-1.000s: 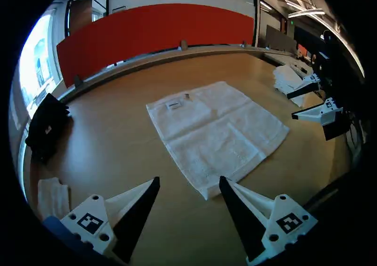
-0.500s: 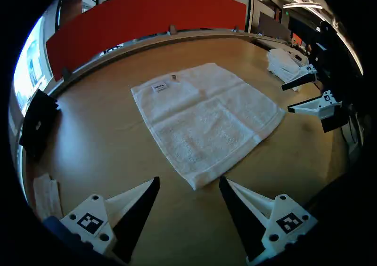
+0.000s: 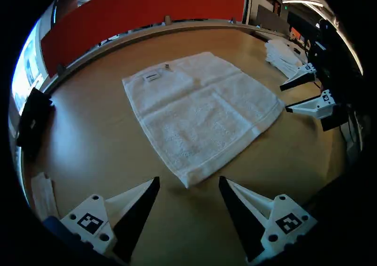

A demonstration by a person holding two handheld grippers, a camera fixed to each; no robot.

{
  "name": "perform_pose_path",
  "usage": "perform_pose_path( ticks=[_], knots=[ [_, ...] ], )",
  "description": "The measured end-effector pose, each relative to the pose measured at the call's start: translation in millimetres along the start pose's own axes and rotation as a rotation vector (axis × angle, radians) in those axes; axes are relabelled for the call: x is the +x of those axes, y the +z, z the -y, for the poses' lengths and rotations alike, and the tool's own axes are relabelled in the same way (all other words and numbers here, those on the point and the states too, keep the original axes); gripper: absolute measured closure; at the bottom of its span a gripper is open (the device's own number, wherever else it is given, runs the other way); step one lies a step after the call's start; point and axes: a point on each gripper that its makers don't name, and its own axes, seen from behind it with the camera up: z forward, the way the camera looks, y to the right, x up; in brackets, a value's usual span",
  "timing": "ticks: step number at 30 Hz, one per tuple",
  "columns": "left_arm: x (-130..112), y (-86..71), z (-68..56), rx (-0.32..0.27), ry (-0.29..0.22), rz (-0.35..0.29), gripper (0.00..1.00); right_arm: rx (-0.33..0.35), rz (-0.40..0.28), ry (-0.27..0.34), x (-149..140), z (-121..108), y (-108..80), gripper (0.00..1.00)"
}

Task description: Fold towel

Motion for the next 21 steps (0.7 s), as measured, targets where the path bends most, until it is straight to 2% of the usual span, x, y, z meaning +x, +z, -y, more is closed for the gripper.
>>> perform_pose_path(
  ticks=[8, 14, 18, 21],
  knots=[
    [-5, 5.0, -1.6, 0.012, -0.015, 0.031, 0.22, 0.009, 0.005, 0.006, -3, 0, 0.1, 0.29],
    [-4, 4.3, -0.8, 0.018, -0.04, 0.046, 0.3, 0.01, 0.006, 0.02, -4, -2, 0.0, 0.36],
    [-5, 4.4, -0.6, 0.027, -0.034, 0.053, 0.37, 0.019, 0.016, 0.019, -8, -1, 1.1, 0.39],
    [-5, 4.6, -0.4, 0.034, -0.03, 0.057, 0.38, 0.024, 0.023, 0.017, -12, 1, 3.0, 0.42]
  ],
)
